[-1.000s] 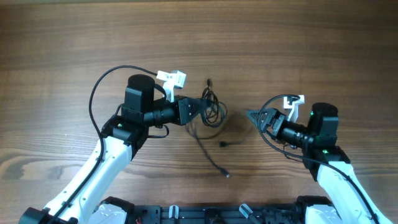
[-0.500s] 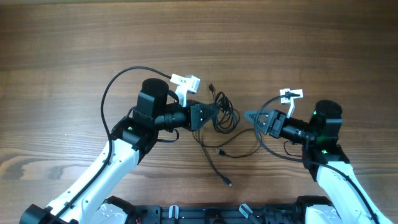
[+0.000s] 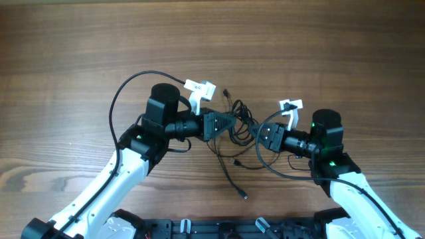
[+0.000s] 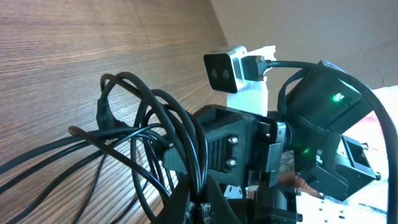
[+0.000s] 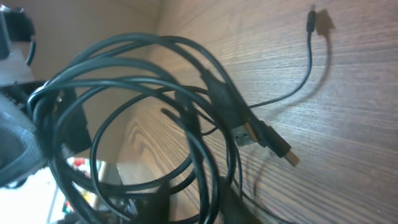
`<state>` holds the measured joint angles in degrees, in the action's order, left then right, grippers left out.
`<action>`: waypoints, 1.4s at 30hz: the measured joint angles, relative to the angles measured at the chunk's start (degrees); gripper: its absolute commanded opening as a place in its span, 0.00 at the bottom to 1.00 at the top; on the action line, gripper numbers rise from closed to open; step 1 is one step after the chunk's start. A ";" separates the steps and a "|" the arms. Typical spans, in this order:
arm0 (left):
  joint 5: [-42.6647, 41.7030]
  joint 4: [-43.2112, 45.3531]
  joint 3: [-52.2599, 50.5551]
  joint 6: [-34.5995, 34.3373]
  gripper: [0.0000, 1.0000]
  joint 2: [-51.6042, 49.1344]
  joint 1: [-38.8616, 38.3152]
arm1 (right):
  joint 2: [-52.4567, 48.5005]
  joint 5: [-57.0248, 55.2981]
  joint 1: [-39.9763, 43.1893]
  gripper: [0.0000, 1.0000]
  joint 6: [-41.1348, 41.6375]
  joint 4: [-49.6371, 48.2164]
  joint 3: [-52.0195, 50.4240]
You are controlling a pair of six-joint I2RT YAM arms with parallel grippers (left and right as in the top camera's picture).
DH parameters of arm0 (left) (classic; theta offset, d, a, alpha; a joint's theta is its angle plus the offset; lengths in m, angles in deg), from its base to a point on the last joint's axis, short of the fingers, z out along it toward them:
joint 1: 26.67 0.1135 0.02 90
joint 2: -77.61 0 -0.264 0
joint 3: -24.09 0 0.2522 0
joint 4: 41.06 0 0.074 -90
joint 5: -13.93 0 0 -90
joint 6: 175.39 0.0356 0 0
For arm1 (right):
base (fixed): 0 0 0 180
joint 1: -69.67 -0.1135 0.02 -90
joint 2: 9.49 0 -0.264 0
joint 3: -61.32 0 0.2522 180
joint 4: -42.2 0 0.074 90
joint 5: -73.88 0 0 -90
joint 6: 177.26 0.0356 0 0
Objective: Untangle cables
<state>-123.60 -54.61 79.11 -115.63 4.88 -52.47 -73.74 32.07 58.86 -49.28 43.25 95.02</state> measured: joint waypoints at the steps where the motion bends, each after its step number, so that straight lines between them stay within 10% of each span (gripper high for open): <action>1: -0.28 -0.02 0.00 0.00 0.04 0.00 -0.02 | 0.00 -0.66 -0.04 0.04 0.26 0.28 0.00; 19: -8.13 -1.25 -0.48 0.72 0.04 15.80 9.33 | 0.33 -37.31 13.09 0.04 15.30 28.55 0.85; 22: -8.17 -1.79 -0.46 1.44 0.18 17.03 10.47 | 0.33 -31.61 14.67 0.04 9.40 23.15 0.66; 24: -8.11 -3.43 -0.42 1.90 0.49 16.87 10.58 | 0.26 -26.08 14.78 0.04 5.11 19.23 0.52; 25: -7.93 -4.59 -0.35 2.16 0.92 16.55 10.56 | 0.26 -21.99 14.84 0.04 1.22 16.41 0.44; 26: -7.56 -6.88 -0.26 2.16 1.00 15.54 10.58 | 0.28 -15.56 14.88 0.04 -0.42 13.92 0.44; 42: 13.99 -10.40 -0.04 -8.76 1.00 0.94 -4.09 | 0.22 6.25 5.68 0.04 -6.71 0.57 0.26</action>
<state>-109.61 -65.02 79.06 -124.39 5.82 -56.56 -73.52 38.32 64.54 -55.99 43.82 95.28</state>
